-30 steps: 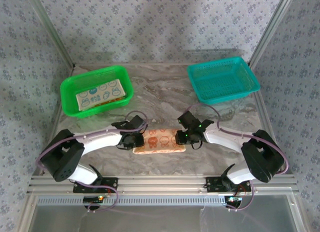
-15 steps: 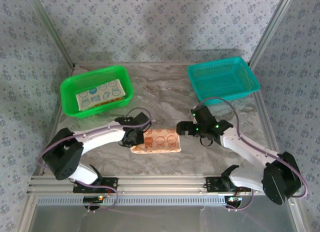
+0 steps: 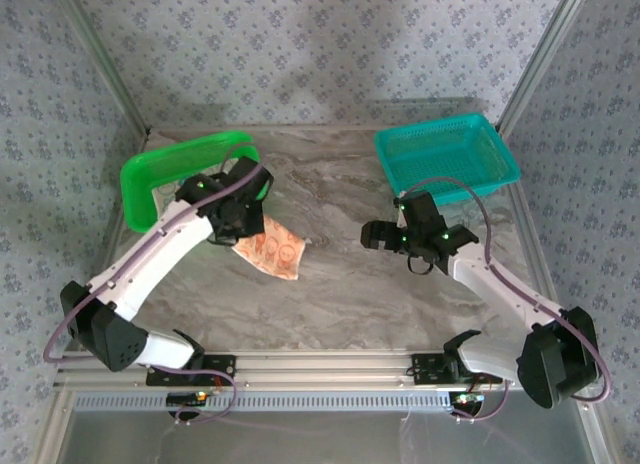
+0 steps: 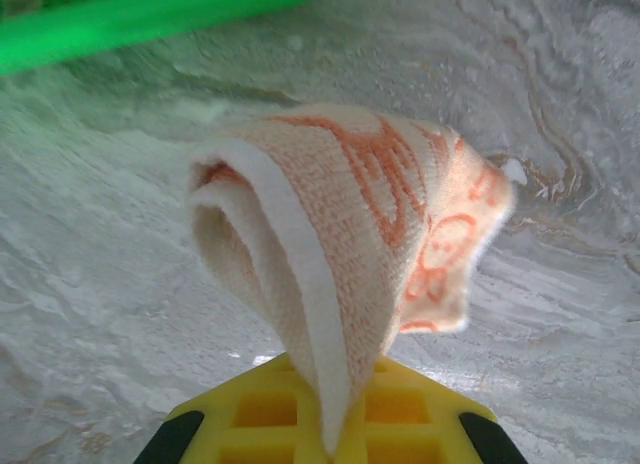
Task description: Fold and stack the towels
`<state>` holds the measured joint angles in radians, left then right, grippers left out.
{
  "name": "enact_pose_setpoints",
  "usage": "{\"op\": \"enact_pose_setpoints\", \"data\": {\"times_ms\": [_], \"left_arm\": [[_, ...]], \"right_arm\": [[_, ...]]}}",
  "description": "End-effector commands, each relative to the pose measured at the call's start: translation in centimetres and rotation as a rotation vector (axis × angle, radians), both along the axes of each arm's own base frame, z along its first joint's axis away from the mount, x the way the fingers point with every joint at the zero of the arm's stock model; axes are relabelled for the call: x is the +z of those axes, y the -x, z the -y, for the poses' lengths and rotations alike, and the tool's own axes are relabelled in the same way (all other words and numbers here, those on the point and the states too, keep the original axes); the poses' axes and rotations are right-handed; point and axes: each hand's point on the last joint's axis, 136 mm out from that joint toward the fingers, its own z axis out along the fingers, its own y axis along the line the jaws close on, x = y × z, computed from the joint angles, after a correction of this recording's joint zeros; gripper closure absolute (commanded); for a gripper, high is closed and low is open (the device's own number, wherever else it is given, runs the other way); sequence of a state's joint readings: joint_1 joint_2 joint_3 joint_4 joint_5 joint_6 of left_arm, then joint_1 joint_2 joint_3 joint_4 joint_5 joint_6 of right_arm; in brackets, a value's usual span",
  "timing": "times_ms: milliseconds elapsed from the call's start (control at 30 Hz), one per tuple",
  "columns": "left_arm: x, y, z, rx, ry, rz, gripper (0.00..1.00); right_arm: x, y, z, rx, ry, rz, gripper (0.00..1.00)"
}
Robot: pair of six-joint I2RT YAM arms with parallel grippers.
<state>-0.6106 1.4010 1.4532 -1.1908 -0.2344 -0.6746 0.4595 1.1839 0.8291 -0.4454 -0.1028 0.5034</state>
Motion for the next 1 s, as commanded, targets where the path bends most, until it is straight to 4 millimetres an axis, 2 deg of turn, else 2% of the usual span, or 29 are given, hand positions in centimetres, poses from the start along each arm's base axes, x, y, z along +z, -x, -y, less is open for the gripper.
{"op": "enact_pose_setpoints", "data": {"times_ms": [0, 167, 367, 400, 600, 800, 967], "left_arm": [[2.3, -0.1, -1.9, -0.027, -0.074, -0.019, 1.00], [5.7, -2.4, -3.2, 0.008, -0.063, 0.039, 1.00], [9.0, -5.7, -4.2, 0.032, -0.045, 0.120, 1.00], [10.1, -6.4, -4.3, 0.036, -0.029, 0.149, 1.00], [12.9, -9.7, -5.4, 0.069, 0.004, 0.212, 1.00], [14.9, -12.6, -6.7, 0.108, 0.036, 0.265, 1.00], [14.2, -15.7, -7.2, 0.138, 0.080, 0.272, 1.00]], "right_arm": [[0.9, -0.5, -0.4, 0.030, -0.002, 0.004, 0.00], [1.1, -1.2, -0.2, 0.025, 0.011, -0.008, 0.00], [1.4, -1.9, 0.1, 0.015, 0.009, -0.017, 0.00], [1.3, -2.0, 0.2, 0.013, 0.011, -0.021, 0.00], [1.2, -2.3, 0.5, 0.004, 0.021, -0.045, 0.00], [0.6, -2.2, 0.8, -0.003, 0.032, -0.068, 0.00], [0.3, -2.3, 0.9, -0.008, 0.039, -0.086, 0.00]]}}
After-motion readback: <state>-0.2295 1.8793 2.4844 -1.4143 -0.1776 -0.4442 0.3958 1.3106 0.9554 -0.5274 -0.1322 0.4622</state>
